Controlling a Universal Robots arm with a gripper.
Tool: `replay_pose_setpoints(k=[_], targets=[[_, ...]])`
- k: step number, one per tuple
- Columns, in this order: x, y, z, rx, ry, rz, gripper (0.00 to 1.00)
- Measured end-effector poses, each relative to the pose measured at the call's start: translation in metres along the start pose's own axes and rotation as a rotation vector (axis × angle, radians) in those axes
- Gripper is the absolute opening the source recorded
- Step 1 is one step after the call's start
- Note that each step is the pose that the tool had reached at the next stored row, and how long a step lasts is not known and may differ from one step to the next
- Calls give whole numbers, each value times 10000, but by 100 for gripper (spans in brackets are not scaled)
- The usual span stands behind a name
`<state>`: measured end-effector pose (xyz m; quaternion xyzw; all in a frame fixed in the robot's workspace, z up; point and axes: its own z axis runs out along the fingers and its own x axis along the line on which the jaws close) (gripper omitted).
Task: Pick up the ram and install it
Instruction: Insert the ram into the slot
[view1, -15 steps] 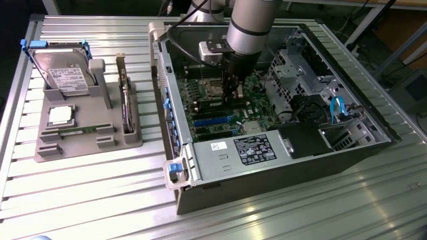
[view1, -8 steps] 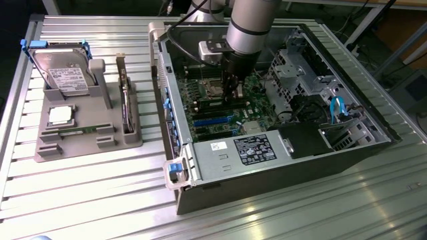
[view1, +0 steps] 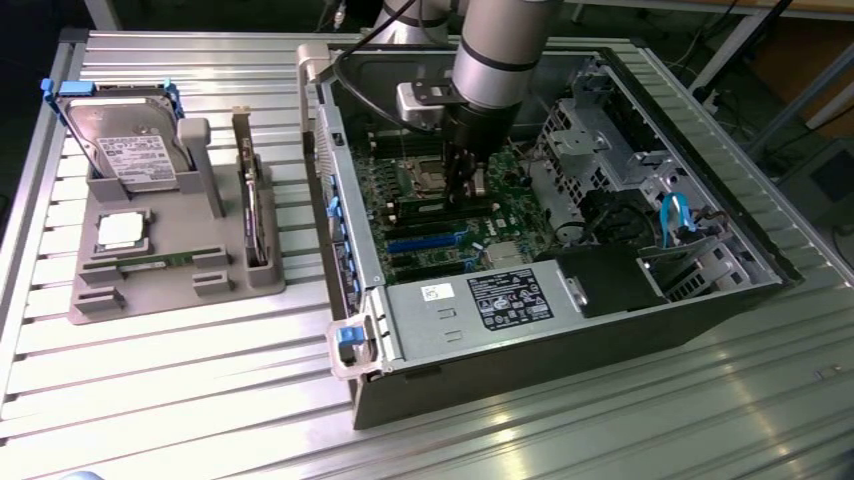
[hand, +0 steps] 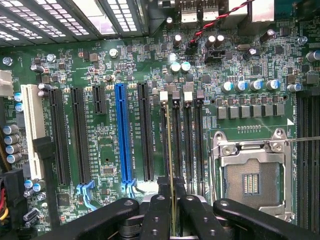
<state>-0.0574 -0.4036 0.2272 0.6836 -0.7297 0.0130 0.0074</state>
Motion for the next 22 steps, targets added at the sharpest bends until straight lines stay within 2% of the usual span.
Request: replay_pose_setpoints(k=[4,6,22], targets=[[0,0,1,-5,1,49,14],[0,-4,1,-34,10,35,14],[-1,-8,6,-33,10,-49,14]])
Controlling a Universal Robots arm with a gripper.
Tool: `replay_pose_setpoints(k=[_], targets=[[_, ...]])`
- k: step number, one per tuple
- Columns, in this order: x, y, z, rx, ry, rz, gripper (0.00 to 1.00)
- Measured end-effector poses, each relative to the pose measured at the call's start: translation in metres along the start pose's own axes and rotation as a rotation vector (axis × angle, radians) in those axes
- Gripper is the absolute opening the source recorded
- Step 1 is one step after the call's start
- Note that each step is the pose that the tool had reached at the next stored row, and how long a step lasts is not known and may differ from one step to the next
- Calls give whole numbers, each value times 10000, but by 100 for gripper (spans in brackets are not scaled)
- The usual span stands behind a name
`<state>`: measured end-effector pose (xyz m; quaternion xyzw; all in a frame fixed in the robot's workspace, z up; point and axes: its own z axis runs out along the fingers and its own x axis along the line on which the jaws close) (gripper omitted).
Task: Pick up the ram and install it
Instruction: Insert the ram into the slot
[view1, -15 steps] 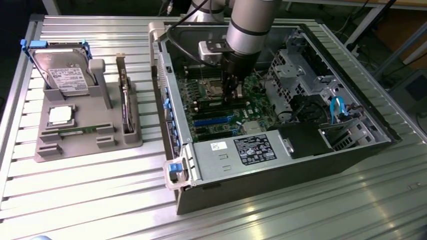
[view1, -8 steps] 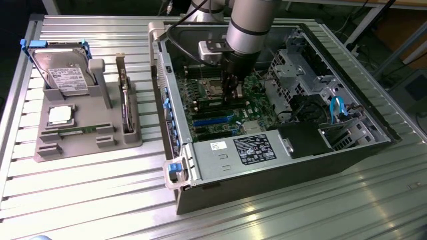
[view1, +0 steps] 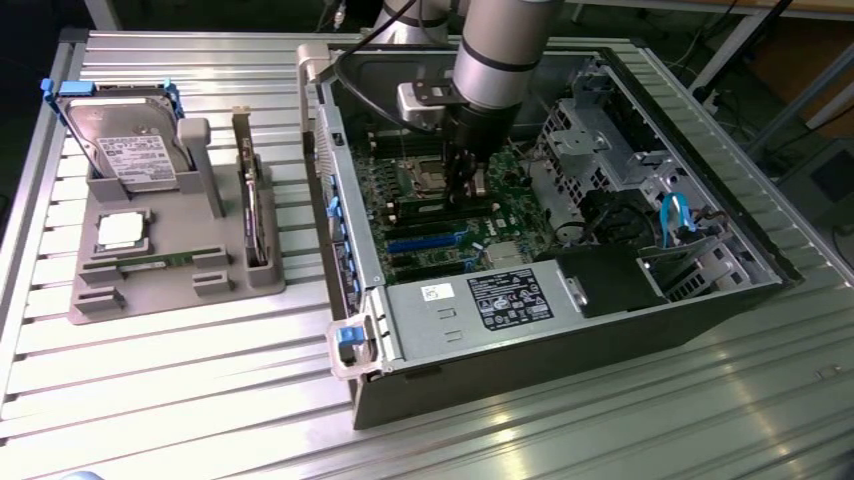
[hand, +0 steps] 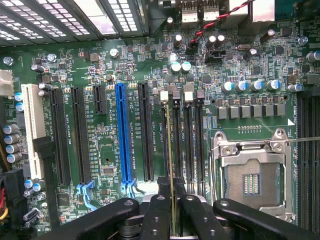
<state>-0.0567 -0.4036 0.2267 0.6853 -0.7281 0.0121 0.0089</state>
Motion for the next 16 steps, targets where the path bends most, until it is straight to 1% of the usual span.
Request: replay_pose_setpoints(k=[8,11,16], targets=[[0,0,9,0,0,0,14],[3,-4,10,4,-2,-123,14],[3,-3,9,4,-1,-119,14]])
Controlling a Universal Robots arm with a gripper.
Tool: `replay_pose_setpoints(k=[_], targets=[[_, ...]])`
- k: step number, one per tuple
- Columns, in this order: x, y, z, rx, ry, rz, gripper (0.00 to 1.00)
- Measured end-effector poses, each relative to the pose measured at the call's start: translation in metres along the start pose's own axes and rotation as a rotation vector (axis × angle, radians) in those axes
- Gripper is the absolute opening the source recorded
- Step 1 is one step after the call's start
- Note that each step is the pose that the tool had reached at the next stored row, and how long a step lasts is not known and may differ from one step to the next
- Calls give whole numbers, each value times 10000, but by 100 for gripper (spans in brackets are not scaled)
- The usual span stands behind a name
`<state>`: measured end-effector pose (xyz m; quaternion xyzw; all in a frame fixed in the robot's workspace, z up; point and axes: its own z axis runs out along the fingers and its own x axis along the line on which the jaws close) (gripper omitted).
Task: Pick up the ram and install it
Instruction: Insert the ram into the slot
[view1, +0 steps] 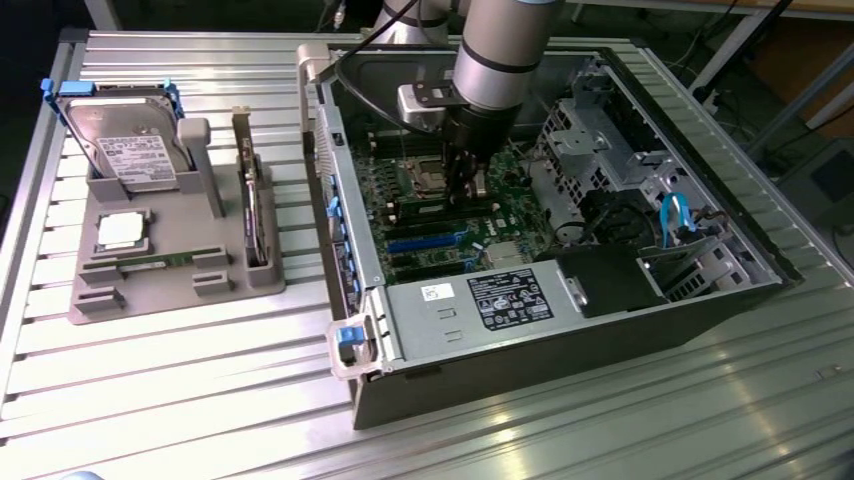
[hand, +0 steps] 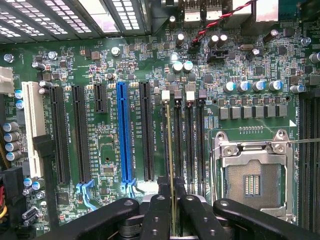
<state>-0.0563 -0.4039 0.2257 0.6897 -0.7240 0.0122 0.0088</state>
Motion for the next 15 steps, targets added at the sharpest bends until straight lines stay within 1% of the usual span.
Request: replay_pose_setpoints(k=[15], targets=[[0,0,7,-4,1,103,14]])
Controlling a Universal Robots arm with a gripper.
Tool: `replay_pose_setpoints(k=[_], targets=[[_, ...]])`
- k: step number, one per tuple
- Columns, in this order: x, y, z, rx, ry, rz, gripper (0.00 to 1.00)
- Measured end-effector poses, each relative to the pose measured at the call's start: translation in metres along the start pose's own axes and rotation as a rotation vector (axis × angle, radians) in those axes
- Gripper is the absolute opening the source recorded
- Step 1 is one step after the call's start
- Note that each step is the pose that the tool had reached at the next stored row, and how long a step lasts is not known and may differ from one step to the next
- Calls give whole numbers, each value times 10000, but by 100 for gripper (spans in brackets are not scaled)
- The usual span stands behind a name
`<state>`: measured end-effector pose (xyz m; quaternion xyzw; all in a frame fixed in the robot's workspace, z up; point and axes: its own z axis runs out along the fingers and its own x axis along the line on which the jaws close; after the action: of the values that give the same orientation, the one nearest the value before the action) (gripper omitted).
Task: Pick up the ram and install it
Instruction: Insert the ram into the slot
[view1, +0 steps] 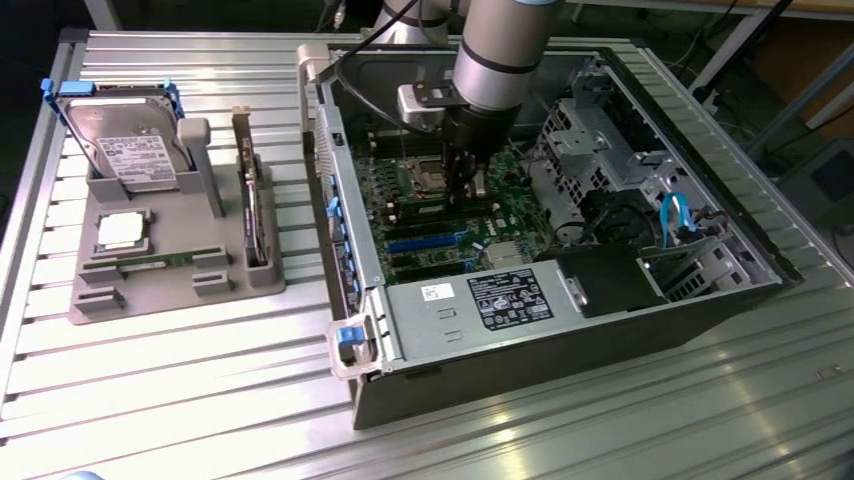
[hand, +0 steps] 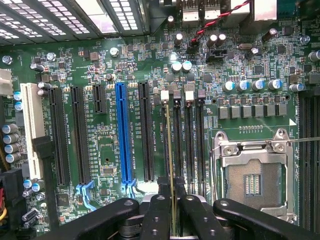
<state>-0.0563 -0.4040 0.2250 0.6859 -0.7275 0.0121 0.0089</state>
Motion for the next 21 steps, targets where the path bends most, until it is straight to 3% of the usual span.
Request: replay_pose_setpoints(k=[7,9,15,16,17,18,21], targets=[[-1,0,-1,-2,2,5,14],[-15,3,-1,0,60,5,14],[-19,4,12,0,62,5,14],[-21,4,14,-8,62,5,14],[-21,3,-11,-94,66,3,14],[-20,3,-36,-126,69,2,14],[-20,-6,-38,-128,71,0,14]])
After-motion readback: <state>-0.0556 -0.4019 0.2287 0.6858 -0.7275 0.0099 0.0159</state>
